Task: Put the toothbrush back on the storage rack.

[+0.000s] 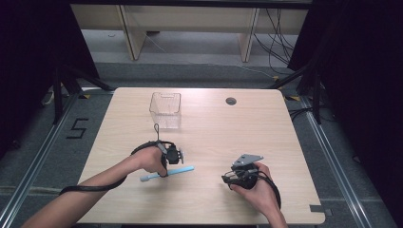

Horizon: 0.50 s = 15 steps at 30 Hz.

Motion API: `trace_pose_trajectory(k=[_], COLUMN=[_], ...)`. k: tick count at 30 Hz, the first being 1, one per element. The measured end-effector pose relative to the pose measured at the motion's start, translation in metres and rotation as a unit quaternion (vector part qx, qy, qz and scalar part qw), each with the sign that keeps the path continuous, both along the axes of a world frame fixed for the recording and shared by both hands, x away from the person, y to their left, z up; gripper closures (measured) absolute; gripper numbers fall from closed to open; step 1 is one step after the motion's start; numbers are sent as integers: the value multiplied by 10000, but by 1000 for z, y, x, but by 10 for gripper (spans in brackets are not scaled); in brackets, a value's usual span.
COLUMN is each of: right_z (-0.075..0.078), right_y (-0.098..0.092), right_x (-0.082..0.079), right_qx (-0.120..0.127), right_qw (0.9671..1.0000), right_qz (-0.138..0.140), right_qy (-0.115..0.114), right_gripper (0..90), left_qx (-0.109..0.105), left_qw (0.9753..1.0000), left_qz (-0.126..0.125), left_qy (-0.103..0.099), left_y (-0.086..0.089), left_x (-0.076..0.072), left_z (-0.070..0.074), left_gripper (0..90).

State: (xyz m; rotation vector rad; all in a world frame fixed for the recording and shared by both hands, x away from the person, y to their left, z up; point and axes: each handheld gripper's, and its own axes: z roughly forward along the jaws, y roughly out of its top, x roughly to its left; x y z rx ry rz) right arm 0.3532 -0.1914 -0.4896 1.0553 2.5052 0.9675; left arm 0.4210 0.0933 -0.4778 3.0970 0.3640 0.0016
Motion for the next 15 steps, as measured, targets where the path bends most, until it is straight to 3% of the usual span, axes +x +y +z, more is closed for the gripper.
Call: trace_pose_trajectory(k=[2,7,10,11,15], right_z=[2,5,8,10,12], right_y=[2,13,23,27,40], right_x=[0,3,5,4,6], right_qx=[-21,-182,-264,-239,-327], right_qw=[9999,9982,9947,9942,9871], right_qz=[74,563,989,1051,1564], right_qy=[97,-32,-95,11,-21], right_gripper=[471,474,473,474,476], left_qx=[-64,-153,-246,-252,-258], left_qw=[10000,9992,9983,9980,9964], left_qz=[-75,-361,-523,-574,-794], left_qy=[-11,-46,-89,-87,-159], left_y=[0,0,0,0,-2], left_x=[-2,-11,-17,-19,-27], left_z=[0,6,11,13,18], left_gripper=[784,785,785,785,785])
